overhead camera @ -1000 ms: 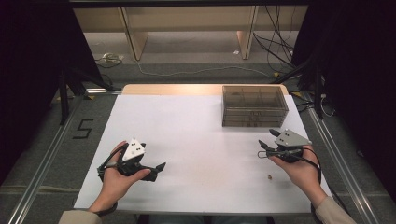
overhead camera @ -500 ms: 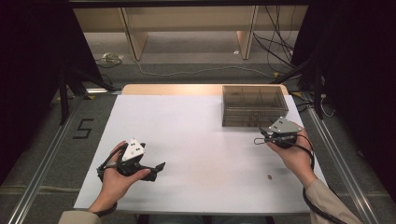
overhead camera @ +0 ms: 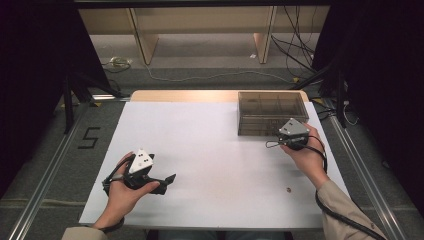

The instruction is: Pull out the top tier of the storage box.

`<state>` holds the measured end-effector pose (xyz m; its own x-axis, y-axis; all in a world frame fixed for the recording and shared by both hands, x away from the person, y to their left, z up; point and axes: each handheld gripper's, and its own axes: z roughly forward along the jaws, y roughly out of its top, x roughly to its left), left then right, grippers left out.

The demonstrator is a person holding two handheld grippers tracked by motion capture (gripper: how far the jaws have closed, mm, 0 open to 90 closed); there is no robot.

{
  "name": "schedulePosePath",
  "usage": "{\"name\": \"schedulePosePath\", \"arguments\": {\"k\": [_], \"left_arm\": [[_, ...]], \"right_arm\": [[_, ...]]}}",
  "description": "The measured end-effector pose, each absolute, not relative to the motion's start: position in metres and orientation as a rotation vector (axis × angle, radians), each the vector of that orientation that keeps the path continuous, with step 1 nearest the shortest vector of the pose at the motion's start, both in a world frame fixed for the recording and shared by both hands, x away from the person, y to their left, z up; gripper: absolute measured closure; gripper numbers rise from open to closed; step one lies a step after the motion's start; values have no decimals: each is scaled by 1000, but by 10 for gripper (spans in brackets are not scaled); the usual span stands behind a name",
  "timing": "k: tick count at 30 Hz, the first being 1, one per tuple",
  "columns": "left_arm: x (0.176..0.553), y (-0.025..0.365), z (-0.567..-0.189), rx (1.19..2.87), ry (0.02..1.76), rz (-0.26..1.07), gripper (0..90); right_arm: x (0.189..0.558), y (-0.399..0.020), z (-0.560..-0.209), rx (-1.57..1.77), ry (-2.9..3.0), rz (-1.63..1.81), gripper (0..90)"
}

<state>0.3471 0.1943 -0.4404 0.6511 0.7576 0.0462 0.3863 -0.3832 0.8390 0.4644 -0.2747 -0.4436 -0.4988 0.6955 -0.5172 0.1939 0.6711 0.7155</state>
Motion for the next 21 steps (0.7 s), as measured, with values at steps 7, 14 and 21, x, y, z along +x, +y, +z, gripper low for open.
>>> {"name": "schedulePosePath", "arguments": {"k": [7, 14, 21], "left_arm": [[347, 194, -440, 2007, 885, 544, 16], [347, 194, -440, 2003, 887, 543, 20], [347, 194, -441, 2003, 887, 541, 24]], "right_arm": [[469, -270, -446, 650, 2031, 706, 614], [472, -265, -449, 612, 2021, 658, 651], [473, -263, -448, 587, 2004, 618, 675]]}}
